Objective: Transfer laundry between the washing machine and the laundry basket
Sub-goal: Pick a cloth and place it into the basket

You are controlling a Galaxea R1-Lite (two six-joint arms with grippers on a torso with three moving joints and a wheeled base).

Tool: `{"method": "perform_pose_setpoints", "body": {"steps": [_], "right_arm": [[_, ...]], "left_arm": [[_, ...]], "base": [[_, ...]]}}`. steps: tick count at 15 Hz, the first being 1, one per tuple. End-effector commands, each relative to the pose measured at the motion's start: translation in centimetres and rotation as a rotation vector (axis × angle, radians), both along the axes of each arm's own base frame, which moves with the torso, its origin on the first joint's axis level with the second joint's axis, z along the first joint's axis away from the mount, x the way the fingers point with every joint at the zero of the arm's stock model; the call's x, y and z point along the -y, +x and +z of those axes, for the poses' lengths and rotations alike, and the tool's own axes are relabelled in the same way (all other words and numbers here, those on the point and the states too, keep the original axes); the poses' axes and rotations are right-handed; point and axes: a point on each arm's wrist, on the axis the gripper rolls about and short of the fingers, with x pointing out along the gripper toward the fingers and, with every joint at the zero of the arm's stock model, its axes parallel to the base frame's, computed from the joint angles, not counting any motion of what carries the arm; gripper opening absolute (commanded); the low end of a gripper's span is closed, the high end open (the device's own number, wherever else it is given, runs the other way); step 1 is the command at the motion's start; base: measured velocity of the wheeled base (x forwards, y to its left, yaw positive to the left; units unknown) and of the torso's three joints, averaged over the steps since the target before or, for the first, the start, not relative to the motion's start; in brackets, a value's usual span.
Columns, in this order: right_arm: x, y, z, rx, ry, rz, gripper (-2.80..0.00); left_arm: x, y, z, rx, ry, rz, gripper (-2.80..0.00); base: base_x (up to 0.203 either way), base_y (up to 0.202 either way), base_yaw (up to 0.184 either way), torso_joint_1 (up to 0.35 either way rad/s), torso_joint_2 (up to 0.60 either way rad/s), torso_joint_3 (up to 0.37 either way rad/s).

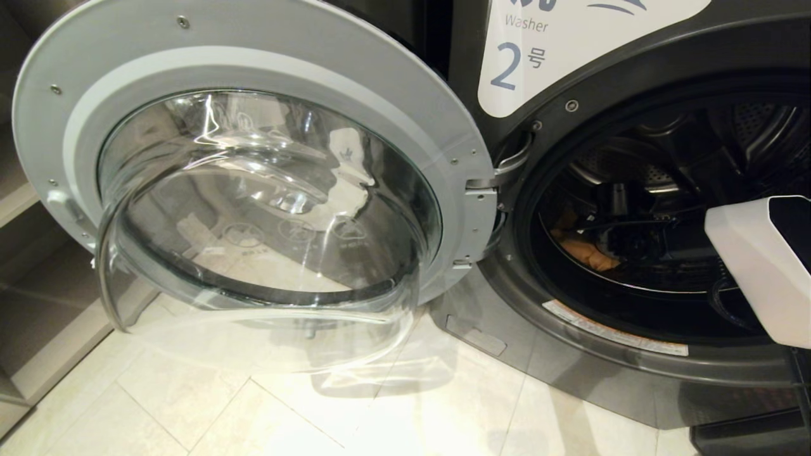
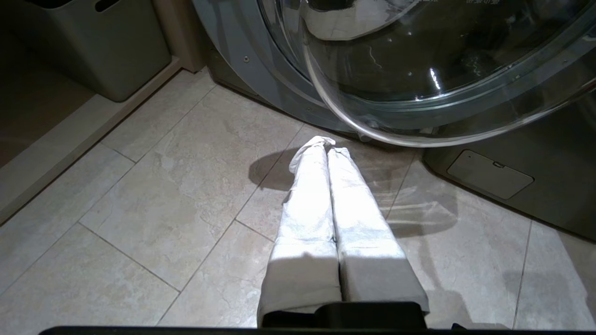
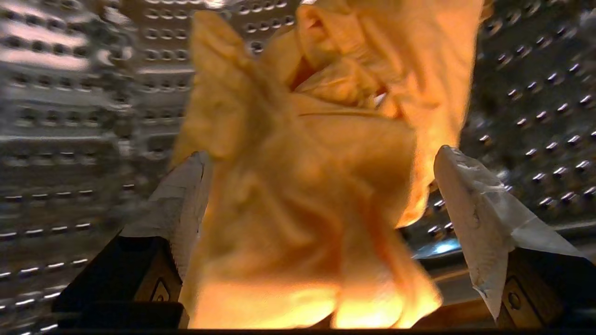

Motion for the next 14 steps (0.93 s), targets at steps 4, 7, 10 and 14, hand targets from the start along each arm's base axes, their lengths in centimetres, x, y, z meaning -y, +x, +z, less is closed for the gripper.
{"method": "perform_pose_setpoints", "body": {"steps": [4,7,10,14], "right_arm": [[0.5,0.5,-2.1,-0.050,-0.008,-0.001,0.00],[0.5,0.6,-3.1,-0.082,-0.001,0.013,0.00],[0.5,0.7,-3.6,-0.094,-0.001,0.016,0.00],[0.5,0.7,-3.5,-0.092,0.003,0.022,-2.80]], "left_arm": [[0.0,0.3,-1.1,-0.040,-0.001,0.000,-2.80],[0.0,0.3,-1.1,-0.040,0.000,0.001,-2.80],[0.0,0.3,-1.1,-0.040,-0.001,0.000,-2.80],[0.0,0.3,-1.1,-0.040,0.000,0.001,-2.80]], "base": [[0.000,0.000,0.000,0.000,0.00,0.000],[0.000,0.000,0.000,0.000,0.00,0.000],[0.000,0.000,0.000,0.000,0.00,0.000],[0.000,0.000,0.000,0.000,0.00,0.000]]}}
